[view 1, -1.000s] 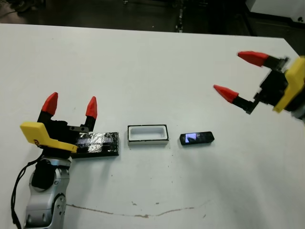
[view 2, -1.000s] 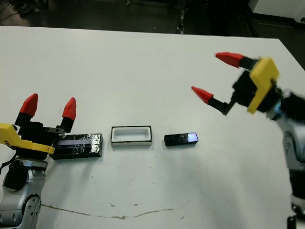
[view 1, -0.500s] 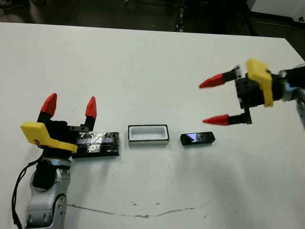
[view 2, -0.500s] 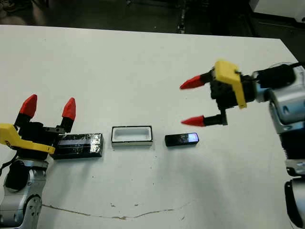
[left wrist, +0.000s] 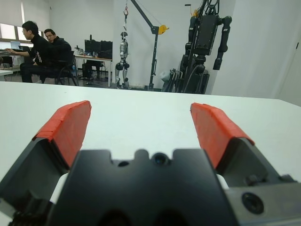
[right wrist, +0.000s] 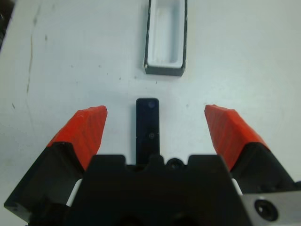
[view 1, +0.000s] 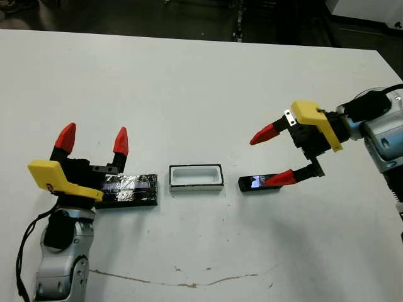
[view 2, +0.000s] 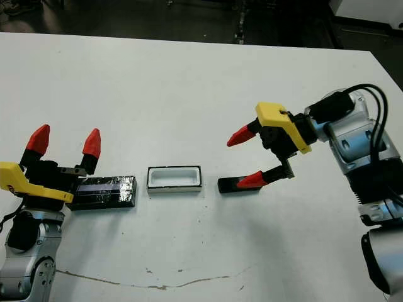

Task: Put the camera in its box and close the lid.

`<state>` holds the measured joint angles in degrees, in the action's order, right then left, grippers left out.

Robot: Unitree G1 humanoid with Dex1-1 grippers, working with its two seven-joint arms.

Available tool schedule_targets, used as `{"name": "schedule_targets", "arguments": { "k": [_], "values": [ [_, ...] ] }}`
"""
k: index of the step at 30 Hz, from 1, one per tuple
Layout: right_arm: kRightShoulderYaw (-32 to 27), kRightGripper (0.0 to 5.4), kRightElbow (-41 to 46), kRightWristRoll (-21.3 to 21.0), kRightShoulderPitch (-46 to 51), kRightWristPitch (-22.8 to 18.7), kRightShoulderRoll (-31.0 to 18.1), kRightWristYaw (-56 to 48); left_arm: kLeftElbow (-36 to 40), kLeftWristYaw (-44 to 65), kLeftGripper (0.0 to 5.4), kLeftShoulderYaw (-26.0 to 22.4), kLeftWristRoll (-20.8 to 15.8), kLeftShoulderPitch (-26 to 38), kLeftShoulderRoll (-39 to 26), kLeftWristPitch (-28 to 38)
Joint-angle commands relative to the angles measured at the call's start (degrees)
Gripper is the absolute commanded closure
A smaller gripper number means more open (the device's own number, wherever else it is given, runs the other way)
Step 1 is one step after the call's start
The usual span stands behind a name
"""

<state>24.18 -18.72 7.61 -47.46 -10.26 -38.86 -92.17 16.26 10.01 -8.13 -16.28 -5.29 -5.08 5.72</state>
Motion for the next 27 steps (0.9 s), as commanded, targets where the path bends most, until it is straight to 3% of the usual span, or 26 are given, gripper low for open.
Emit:
{"name": "schedule_targets", "arguments": {
  "k": [1, 13, 19, 27],
  "values": [
    [1.4, 0.02, -1.77, -1.36, -1.04, 1.11, 0.72, -0.33, 0.12, -0.27, 0.0, 0.04, 0.62, -0.51, -0.24, -0.83],
    [1.25, 0.02, -2.85, -5.09, 0.6, 4.96, 2.7, 0.71, 0.74, -0.52, 0.0, 0.27, 1.0, -1.03, -0.1, -1.37],
    [1.66, 0.03, -2.79, -5.94, 1.09, 4.83, 3.12, 0.5, 0.84, -0.79, 0.0, 0.31, 1.67, -1.23, 0.11, -1.25],
    [1.81, 1.06, -2.88, -6.99, 2.62, 5.24, 3.95, 1.32, 0.9, -0.67, 0.0, 0.34, 1.75, -1.42, 0.32, -1.04]
  ]
}}
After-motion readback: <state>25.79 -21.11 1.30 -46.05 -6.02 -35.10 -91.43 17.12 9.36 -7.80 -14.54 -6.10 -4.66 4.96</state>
